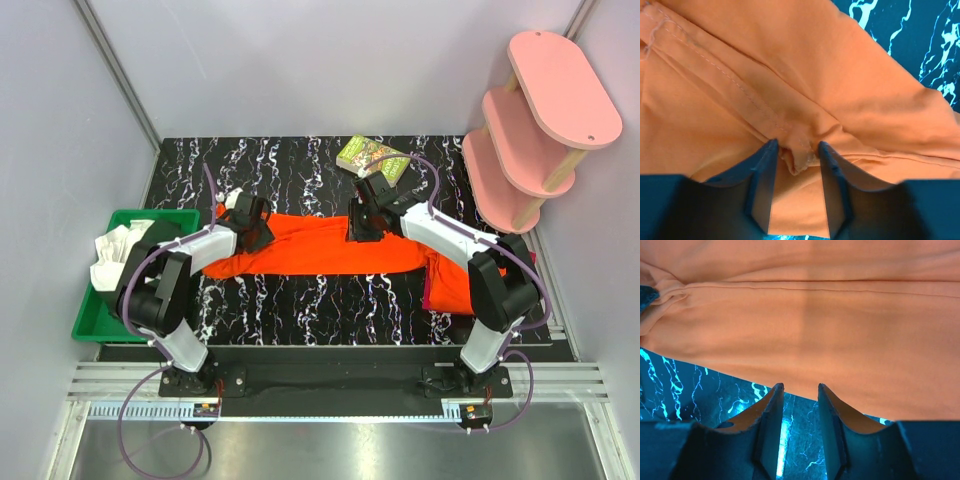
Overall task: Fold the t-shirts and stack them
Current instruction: Fold the other side of the tshirt into a rectangle, then rotate the tshirt 90 degrees
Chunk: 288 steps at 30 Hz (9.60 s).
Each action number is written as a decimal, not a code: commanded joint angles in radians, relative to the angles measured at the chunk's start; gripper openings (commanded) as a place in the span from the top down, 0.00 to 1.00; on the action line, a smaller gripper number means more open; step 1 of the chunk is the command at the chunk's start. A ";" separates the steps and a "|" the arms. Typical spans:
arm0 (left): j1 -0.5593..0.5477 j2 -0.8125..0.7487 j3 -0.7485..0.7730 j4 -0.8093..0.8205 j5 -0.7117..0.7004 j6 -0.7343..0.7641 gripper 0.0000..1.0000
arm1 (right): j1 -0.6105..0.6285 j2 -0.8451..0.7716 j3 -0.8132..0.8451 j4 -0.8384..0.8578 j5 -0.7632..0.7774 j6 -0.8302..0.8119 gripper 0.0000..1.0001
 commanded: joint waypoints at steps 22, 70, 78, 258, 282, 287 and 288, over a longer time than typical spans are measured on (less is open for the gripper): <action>0.033 0.128 0.325 -0.081 -0.125 0.171 0.69 | -0.001 -0.049 -0.060 0.036 0.030 0.011 0.60; 0.151 0.158 0.274 -0.242 -0.257 0.011 0.59 | -0.001 -0.054 -0.103 0.074 0.015 0.018 0.60; 0.174 0.198 0.325 -0.242 -0.265 0.046 0.59 | -0.001 -0.046 -0.106 0.076 0.018 0.018 0.60; 0.010 0.875 1.451 -0.754 0.194 0.462 0.99 | 0.433 0.284 0.057 -0.171 -0.396 0.039 1.00; 0.011 0.193 0.819 -0.531 -0.015 0.283 0.62 | 0.303 -0.098 0.167 -0.194 0.179 -0.010 0.57; 0.000 0.042 0.482 -0.448 -0.067 0.209 0.65 | 0.301 -0.127 0.160 -0.193 0.224 -0.027 0.59; -0.001 0.043 0.457 -0.448 -0.076 0.206 0.67 | 0.301 -0.132 0.157 -0.193 0.224 -0.025 0.59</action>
